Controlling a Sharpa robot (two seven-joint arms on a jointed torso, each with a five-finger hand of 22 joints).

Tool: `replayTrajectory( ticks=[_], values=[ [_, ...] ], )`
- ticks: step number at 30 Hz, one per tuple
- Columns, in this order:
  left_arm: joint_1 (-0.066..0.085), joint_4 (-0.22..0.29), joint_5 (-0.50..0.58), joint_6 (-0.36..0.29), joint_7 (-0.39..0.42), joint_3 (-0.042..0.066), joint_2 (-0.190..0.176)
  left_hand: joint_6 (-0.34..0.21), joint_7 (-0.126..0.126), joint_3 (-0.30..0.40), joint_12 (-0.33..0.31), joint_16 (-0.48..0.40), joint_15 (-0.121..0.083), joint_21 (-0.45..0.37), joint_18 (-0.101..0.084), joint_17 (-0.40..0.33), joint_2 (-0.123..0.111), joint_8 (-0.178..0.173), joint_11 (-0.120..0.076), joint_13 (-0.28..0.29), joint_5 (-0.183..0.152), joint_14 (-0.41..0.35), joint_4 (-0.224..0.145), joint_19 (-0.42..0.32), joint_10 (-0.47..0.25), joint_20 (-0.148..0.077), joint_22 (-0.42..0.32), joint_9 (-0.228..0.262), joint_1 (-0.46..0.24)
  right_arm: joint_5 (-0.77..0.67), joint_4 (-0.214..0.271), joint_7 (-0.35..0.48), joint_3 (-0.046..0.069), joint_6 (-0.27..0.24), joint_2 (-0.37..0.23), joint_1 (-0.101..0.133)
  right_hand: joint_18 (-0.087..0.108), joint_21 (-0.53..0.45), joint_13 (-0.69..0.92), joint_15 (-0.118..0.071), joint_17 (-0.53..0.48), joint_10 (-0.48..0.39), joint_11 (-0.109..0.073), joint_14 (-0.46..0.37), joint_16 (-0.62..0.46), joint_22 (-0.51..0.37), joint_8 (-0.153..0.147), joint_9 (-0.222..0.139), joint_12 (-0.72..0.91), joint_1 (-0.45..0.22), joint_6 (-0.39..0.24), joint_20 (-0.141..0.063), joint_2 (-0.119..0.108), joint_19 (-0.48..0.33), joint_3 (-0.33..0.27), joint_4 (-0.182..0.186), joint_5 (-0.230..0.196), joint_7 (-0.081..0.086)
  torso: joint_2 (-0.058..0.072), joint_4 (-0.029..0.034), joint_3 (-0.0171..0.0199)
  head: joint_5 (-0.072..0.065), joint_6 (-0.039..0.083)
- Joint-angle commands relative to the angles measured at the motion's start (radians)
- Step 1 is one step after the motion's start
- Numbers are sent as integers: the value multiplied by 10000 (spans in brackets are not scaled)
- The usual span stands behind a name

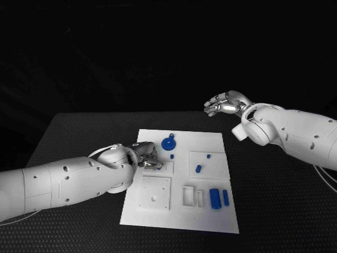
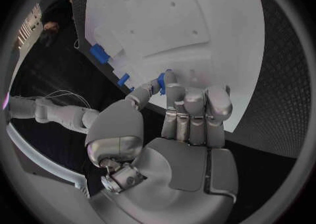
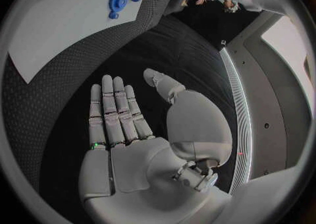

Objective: Assemble the parts on the task board

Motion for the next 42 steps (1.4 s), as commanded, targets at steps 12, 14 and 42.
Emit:
replayTrajectory(
  ticks=[12,14,42],
  values=[
    [-22,0,190,-246,73,-1,13,-12,-77,399,-51,39,-840,60,1452,-11,164,19,-736,25,4,738,273,-230,745,-356,10,-30,232,-36,-5,41,4,130,20,-5,195,-50,-20,37,-15,47,-8,-41,-63,19,29,-16,-64,-108,20,1,3,-81,-56,-10,63,183,0,-13,-1,22,-3],
    [-23,-3,194,-368,118,-1,16,-12,-77,398,-52,40,-840,61,1452,-11,165,19,-736,26,2,738,276,-230,745,-356,10,-31,233,-36,-7,40,4,130,20,-6,195,-51,-21,37,-15,47,-8,-42,-63,20,30,-17,-64,-110,20,1,5,-82,-57,-8,65,183,2,-14,-2,20,0],
    [-166,-87,128,-196,94,-2,57,-5,-79,383,-67,68,-853,89,1460,-3,156,22,-739,56,-14,740,297,-234,746,-362,18,-73,291,-36,4,26,4,170,0,-6,189,-107,-58,52,-31,31,-11,-91,-96,39,29,-38,-72,-134,11,9,14,-125,-85,5,106,185,3,-10,1,-4,-18]
  ],
)
